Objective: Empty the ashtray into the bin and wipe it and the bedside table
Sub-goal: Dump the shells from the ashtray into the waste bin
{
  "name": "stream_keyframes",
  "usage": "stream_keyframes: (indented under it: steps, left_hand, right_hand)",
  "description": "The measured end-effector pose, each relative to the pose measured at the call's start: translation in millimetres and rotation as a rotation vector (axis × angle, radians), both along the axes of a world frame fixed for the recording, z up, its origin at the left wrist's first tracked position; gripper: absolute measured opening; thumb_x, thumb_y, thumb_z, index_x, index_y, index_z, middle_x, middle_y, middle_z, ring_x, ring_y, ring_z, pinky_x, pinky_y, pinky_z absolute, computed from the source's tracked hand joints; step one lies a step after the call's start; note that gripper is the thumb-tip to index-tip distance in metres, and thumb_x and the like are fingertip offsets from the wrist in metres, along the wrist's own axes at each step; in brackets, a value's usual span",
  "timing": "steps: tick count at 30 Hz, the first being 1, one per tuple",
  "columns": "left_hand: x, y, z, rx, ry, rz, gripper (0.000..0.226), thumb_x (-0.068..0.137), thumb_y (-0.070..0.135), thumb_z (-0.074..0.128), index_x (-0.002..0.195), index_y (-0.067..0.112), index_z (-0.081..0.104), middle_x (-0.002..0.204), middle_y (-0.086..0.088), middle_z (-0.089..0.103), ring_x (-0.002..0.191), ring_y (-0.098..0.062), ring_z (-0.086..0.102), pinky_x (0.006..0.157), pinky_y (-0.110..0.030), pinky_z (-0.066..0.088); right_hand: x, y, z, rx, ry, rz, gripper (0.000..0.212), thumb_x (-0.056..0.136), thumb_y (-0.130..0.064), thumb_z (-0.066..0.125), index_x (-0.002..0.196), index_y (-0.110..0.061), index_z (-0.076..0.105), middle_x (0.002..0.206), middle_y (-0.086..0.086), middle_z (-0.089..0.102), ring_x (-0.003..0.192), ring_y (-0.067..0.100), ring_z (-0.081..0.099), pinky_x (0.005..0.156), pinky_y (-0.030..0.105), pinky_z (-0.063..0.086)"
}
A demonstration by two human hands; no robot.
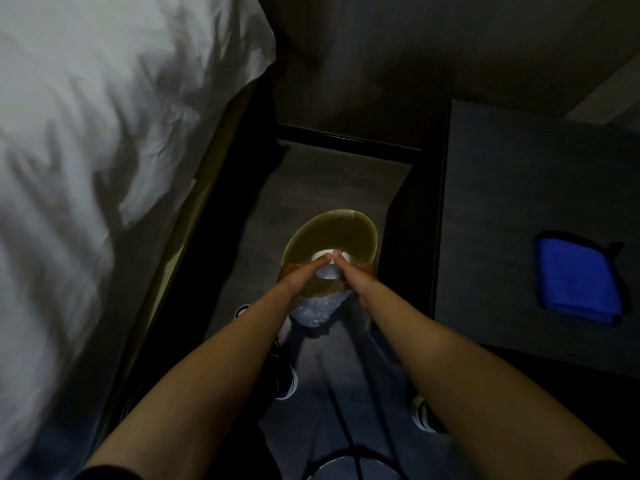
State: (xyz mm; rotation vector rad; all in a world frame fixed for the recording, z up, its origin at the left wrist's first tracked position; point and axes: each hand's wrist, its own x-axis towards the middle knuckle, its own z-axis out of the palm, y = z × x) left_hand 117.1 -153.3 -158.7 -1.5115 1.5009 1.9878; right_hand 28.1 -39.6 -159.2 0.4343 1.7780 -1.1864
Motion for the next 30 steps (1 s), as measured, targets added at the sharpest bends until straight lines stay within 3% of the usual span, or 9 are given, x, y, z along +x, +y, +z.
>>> stream_keyframes:
  steps: [5,9,11,15,17,21,25,27,30]
  left_hand:
    - [-10,-1,23,-0.133,0.061,-0.039,0.07,0.068,0.073,0.071,0.116,0.022,0.073,0.112,0.0,0.072,0.103,-0.019,0.067,0.098,-0.039,0.052]
    - [-3,7,9,-0.007,0.006,-0.071,0.082,0.072,0.071,0.07,0.135,0.02,0.059,0.129,-0.007,0.065,0.113,-0.024,0.062,0.105,-0.042,0.046]
    - [2,13,1,0.092,-0.075,-0.127,0.08,0.081,0.066,0.065,0.141,0.014,0.052,0.134,-0.014,0.061,0.117,-0.027,0.06,0.101,-0.038,0.044]
    - [-1,14,8,0.076,-0.068,-0.109,0.064,0.09,0.053,0.063,0.134,0.008,0.055,0.125,-0.013,0.063,0.11,-0.026,0.061,0.091,-0.033,0.044]
    - [-3,11,15,0.051,-0.047,-0.092,0.06,0.091,0.049,0.064,0.135,0.009,0.054,0.125,-0.014,0.062,0.114,-0.029,0.059,0.092,-0.034,0.045]
    - [-9,3,25,0.068,-0.056,-0.105,0.079,0.082,0.063,0.066,0.139,0.012,0.051,0.133,-0.017,0.06,0.122,-0.033,0.057,0.106,-0.043,0.044]
    - [-20,-11,29,-0.012,0.025,-0.043,0.093,0.055,0.078,0.075,0.129,0.024,0.061,0.12,-0.006,0.069,0.104,-0.023,0.065,0.096,-0.039,0.05]
    - [-20,-11,31,-0.074,0.034,-0.019,0.086,0.06,0.076,0.073,0.126,0.02,0.064,0.115,-0.003,0.07,0.101,-0.021,0.066,0.094,-0.038,0.051]
    - [-15,3,27,0.084,-0.031,-0.082,0.074,0.086,0.062,0.063,0.136,0.01,0.053,0.133,-0.015,0.059,0.123,-0.033,0.056,0.099,-0.042,0.045]
  right_hand:
    - [-13,-8,17,-0.014,0.102,0.089,0.063,0.086,-0.06,0.065,0.129,-0.015,0.059,0.123,0.007,0.066,0.107,0.026,0.063,0.09,0.037,0.051]
    - [-9,-4,15,0.054,-0.029,0.094,0.067,0.082,-0.059,0.068,0.132,-0.016,0.056,0.123,0.009,0.063,0.102,0.026,0.062,0.079,0.035,0.049]
    - [-3,1,9,0.121,-0.133,0.156,0.068,0.084,-0.061,0.065,0.132,-0.014,0.053,0.122,0.01,0.062,0.096,0.027,0.061,0.07,0.032,0.049]
    - [-2,0,-2,0.06,-0.072,0.082,0.077,0.075,-0.058,0.075,0.134,-0.014,0.055,0.129,0.012,0.064,0.109,0.03,0.065,0.09,0.041,0.056]
    - [-2,-2,5,0.043,-0.033,0.088,0.071,0.078,-0.057,0.074,0.132,-0.015,0.056,0.128,0.01,0.063,0.111,0.03,0.064,0.094,0.042,0.054]
    - [-10,-9,23,0.075,-0.015,0.11,0.063,0.084,-0.056,0.069,0.129,-0.015,0.052,0.123,0.004,0.059,0.116,0.031,0.06,0.086,0.037,0.05]
    - [-23,-17,30,0.085,0.144,0.147,0.078,0.075,-0.069,0.067,0.128,-0.013,0.058,0.124,0.009,0.066,0.108,0.029,0.064,0.098,0.043,0.051]
    - [-26,-18,32,0.065,0.153,0.14,0.076,0.076,-0.068,0.067,0.126,-0.011,0.059,0.123,0.008,0.067,0.107,0.028,0.064,0.098,0.042,0.051]
    - [-22,-12,33,0.124,0.004,0.165,0.067,0.083,-0.059,0.068,0.128,-0.013,0.052,0.123,0.009,0.06,0.103,0.029,0.06,0.082,0.038,0.049]
